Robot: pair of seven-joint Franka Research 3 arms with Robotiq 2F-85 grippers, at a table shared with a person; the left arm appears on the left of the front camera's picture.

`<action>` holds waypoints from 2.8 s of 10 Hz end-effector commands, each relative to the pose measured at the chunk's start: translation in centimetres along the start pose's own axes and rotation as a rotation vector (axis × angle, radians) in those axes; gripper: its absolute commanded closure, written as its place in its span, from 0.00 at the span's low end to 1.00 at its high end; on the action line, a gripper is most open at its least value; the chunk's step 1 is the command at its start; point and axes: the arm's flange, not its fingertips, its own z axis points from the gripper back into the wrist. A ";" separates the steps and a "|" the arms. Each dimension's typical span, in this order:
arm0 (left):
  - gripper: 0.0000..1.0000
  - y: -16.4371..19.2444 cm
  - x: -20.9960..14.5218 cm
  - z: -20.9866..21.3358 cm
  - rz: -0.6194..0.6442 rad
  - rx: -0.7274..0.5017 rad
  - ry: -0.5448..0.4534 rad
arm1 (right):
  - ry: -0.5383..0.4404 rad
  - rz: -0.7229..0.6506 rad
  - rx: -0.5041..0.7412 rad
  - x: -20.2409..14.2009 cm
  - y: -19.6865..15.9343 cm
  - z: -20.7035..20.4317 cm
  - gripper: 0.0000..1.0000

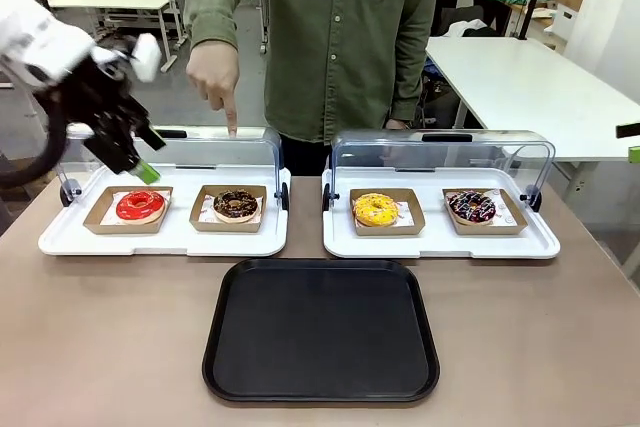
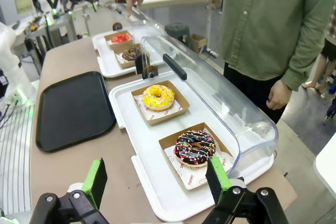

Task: Move the second donut from the left to the tray.
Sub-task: Pick up the Paper togo box containing the Donut indicated by the person and place it on the Handle tray.

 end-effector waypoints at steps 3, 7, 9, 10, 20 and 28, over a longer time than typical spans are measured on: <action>0.00 1.1 1.2 -6.7 -0.011 0.066 0.218 | -0.015 0.016 0.000 0.3 -0.1 0.1 0.00; 0.00 4.0 0.7 -12.9 -0.080 0.032 0.287 | -0.015 0.016 0.000 0.3 -0.1 0.1 0.00; 0.00 5.3 -0.1 -14.3 -0.081 0.046 0.302 | -0.015 0.016 0.000 0.3 -0.1 0.1 0.00; 0.00 5.3 -0.3 -14.0 -0.071 0.031 0.282 | -0.015 0.016 0.000 0.3 -0.1 0.1 0.00; 0.00 8.0 -1.0 -17.6 -0.115 0.010 0.359 | -0.015 0.016 0.000 0.3 -0.1 0.1 0.00; 0.90 8.6 -2.1 -19.2 -0.100 -0.006 0.362 | -0.015 0.016 0.000 0.3 -0.1 0.1 0.00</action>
